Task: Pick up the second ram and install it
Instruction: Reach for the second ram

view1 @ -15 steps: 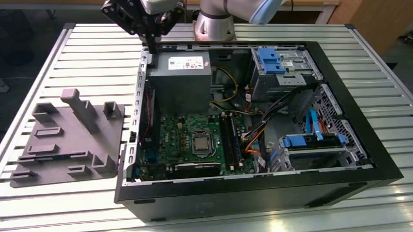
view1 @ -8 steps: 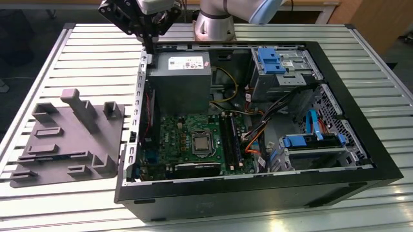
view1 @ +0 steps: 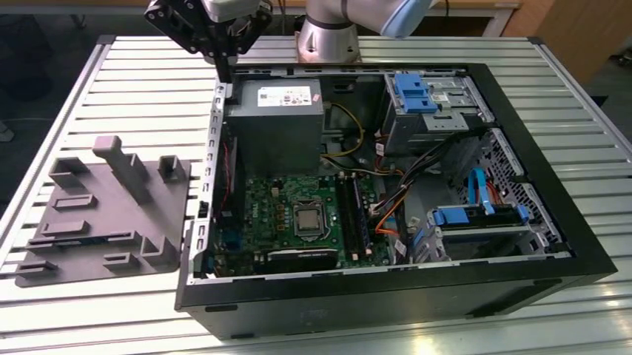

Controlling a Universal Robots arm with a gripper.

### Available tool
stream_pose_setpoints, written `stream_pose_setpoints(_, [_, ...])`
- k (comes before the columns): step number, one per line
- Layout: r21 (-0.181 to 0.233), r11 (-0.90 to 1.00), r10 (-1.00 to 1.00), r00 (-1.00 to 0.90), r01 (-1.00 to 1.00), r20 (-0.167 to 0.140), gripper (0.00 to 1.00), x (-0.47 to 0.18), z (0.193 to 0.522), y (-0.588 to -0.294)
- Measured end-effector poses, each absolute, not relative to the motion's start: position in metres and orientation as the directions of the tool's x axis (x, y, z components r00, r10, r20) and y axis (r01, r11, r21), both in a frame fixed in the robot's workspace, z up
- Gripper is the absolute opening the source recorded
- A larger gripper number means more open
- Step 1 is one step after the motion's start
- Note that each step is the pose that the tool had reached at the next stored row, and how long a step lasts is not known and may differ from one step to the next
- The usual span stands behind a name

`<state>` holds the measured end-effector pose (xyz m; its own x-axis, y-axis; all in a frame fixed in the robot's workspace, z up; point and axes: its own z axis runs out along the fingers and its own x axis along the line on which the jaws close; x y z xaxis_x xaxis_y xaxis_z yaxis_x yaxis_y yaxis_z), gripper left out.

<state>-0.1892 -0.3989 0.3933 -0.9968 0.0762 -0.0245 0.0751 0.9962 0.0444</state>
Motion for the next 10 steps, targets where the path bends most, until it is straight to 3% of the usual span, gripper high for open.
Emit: stream_pose_setpoints(10, [0.044,0.996,0.076,-0.997,0.075,-0.024,0.11,-0.1956,0.3933,-0.3989])
